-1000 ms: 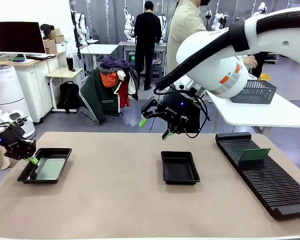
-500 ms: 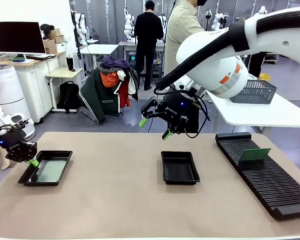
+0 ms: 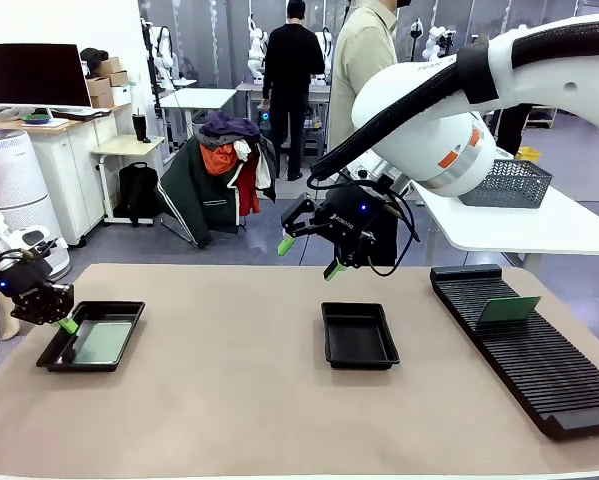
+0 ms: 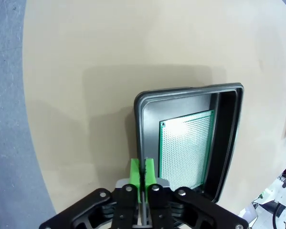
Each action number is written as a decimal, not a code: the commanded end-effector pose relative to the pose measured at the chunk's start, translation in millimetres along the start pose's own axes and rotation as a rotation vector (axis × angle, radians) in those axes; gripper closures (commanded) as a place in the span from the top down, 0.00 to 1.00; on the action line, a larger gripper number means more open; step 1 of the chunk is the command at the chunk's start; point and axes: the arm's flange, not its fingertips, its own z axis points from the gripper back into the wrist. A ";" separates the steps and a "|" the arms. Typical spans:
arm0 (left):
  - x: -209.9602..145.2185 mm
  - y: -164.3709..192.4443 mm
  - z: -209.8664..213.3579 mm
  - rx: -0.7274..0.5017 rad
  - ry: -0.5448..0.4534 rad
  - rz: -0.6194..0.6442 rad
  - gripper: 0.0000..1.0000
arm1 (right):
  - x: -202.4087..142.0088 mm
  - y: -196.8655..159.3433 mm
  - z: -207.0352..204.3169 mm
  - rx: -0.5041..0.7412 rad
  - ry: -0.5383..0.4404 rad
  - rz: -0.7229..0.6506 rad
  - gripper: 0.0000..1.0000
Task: Inspect and transfer BCBs to ESD trays.
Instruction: Pick up the ESD tray and place it on the left side of the table.
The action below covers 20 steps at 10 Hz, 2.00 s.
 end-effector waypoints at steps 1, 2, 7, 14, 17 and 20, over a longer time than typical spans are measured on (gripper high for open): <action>-1.0 -4.5 3.7 0.020 0.007 -0.002 0.20 | 2.5 1.7 -0.3 -0.029 -0.005 -0.016 1.00; -2.1 -8.3 8.6 0.040 0.018 -0.005 0.31 | 2.5 1.7 -0.3 -0.029 -0.005 -0.016 1.00; -11.6 -38.8 52.3 0.167 0.060 0.008 0.73 | 2.5 1.7 -0.3 -0.029 -0.005 -0.016 1.00; -33.9 -121.9 137.2 0.384 0.054 0.020 1.00 | 2.5 1.7 -0.3 -0.029 -0.005 -0.016 1.00; -35.4 -124.2 142.2 0.368 0.038 0.000 1.00 | 2.5 1.7 -0.3 -0.029 -0.005 -0.016 1.00; -35.4 -124.2 142.2 0.368 0.038 0.000 1.00 | 2.5 1.7 -0.3 -0.029 -0.005 -0.016 1.00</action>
